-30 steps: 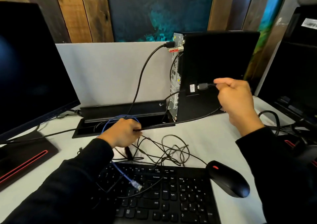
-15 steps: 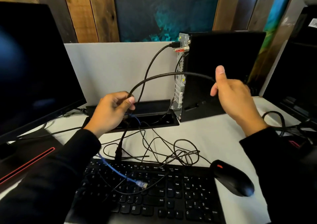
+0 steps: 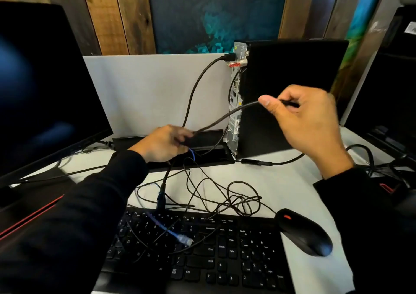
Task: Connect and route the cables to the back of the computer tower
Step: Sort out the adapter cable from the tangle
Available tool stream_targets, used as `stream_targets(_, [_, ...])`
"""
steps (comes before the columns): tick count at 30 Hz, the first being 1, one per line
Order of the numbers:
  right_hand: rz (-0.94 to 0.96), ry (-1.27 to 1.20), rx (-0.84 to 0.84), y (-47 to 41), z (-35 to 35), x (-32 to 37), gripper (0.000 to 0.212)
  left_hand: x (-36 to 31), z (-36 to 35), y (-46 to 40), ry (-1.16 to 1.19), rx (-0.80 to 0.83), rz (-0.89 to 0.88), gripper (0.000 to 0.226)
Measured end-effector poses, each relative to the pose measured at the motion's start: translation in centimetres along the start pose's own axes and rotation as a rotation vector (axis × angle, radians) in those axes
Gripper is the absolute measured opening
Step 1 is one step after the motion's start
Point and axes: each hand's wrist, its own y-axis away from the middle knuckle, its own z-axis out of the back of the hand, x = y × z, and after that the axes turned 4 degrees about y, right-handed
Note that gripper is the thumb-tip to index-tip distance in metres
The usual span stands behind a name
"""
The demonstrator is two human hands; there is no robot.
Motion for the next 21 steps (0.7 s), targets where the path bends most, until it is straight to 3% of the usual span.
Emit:
stream_targets(2, [-0.019, -0.04, -0.067, -0.2, 0.5, -0.2, 0.046, 3.0, -0.4, -0.4, -0.049, 0.039, 0.125, 0.037])
stream_targets(4, [-0.018, -0.076, -0.085, -0.2, 0.5, -0.5, 0.048, 4.2, -1.3, -0.4, 0.021, 0.069, 0.181, 0.019])
stream_targets(8, [-0.035, -0.097, -0.067, 0.1, -0.5, -0.6, 0.048, 3.6, -2.9, 0.3, 0.634, 0.108, 0.354, 0.018])
stream_targets(12, [-0.044, -0.099, -0.063, 0.2, -0.8, -0.9, 0.049, 2.9, -3.7, 0.2, 0.911, 0.057, 0.43, 0.03])
stream_targets(17, [0.024, -0.15, 0.047, 0.3, -0.3, -0.4, 0.046, 2.3, -2.7, -0.1, 0.976, 0.029, 0.53, 0.034])
stream_targets(21, [0.114, -0.122, 0.189, 0.9, -0.8, 0.5, 0.041, 0.2, -2.0, -0.2, 0.978, 0.016, 0.477, 0.026])
